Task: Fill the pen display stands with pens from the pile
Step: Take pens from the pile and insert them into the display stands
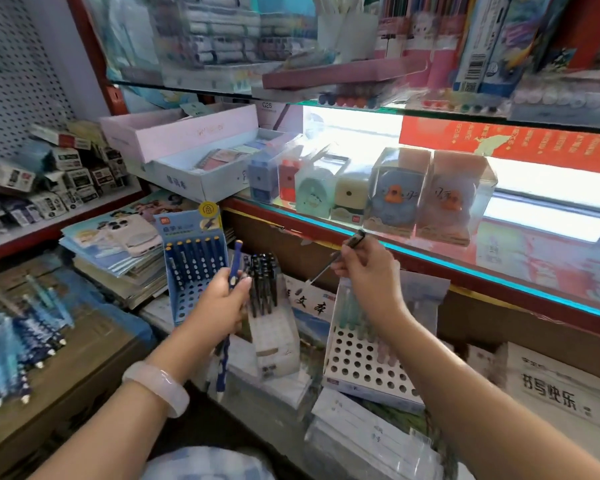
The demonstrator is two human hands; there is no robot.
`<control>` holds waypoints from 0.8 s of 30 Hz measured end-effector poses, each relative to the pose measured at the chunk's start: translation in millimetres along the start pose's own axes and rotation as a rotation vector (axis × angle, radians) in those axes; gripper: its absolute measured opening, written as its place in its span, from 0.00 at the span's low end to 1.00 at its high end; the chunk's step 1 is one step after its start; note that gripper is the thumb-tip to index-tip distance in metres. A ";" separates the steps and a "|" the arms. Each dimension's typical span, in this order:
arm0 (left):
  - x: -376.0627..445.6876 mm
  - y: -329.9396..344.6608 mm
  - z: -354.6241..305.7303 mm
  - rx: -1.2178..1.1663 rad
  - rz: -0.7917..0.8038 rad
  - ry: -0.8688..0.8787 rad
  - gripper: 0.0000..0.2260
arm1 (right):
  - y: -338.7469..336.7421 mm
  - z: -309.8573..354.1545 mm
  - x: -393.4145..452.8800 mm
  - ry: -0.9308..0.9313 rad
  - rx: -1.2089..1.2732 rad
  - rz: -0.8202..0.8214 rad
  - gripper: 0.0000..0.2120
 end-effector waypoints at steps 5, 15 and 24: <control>-4.7 -40.8 15.9 -0.089 -0.066 -0.017 0.05 | 59.2 -15.7 0.0 -0.069 -0.162 0.144 0.03; 7.1 -58.1 40.5 -0.086 -0.058 0.002 0.05 | 104.0 -51.1 12.5 -0.048 -0.458 0.206 0.07; 12.7 -46.5 33.1 -0.122 -0.027 0.014 0.04 | 108.8 -54.2 21.8 -0.054 -0.414 0.209 0.07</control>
Point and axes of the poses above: each hand's wrist, its own x-axis towards the middle knuckle, its own y-axis out of the palm, z = x × y, the point moved 4 cm from there along x, towards the middle knuckle, and after that the axes turned 2 degrees about -x, right-handed, at the moved point
